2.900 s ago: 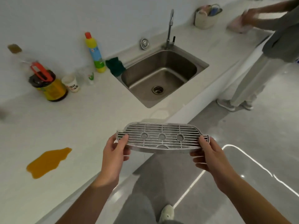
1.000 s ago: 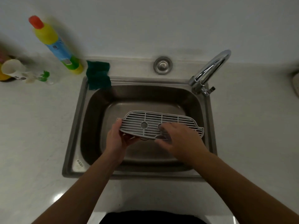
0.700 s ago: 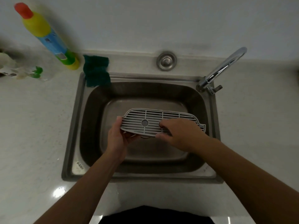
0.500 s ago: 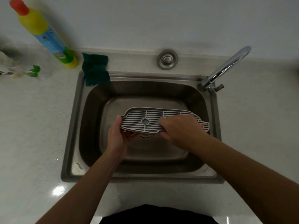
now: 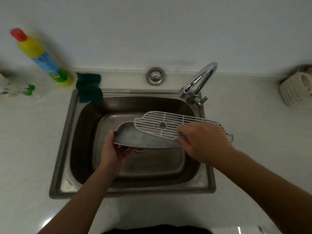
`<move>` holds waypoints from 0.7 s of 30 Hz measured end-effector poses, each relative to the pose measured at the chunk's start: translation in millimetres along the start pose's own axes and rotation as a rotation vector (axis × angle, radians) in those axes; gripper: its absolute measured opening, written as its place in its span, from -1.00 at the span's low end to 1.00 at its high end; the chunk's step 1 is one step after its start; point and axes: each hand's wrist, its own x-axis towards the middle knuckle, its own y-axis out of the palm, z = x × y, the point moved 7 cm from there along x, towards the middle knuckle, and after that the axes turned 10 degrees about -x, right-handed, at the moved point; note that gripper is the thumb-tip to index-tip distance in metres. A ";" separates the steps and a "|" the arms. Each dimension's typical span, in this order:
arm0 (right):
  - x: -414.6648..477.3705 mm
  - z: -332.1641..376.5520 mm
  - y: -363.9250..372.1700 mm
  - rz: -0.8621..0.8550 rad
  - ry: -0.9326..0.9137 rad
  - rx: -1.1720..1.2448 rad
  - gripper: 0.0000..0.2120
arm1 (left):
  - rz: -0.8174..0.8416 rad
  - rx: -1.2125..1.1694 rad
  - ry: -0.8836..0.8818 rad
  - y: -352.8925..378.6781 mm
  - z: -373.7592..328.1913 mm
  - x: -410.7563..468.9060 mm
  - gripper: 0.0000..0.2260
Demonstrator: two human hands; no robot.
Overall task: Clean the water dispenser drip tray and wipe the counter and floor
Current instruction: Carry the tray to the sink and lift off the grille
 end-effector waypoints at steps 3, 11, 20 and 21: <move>-17.4 -50.1 24.4 0.006 0.163 0.039 -0.79 | -0.024 0.006 0.034 -0.9 -1.6 -7.8 -0.59; -55.6 -135.8 130.0 0.131 0.510 -0.034 -0.70 | -0.059 0.049 0.067 -0.1 2.1 -29.5 -0.70; -75.3 -138.3 158.8 0.076 0.632 0.186 -0.65 | -0.076 0.099 0.116 -7.9 -2.8 -37.4 -0.67; -75.7 -136.0 155.8 0.058 0.631 0.196 -0.65 | -0.071 0.112 0.124 -7.2 -4.8 -37.7 -0.66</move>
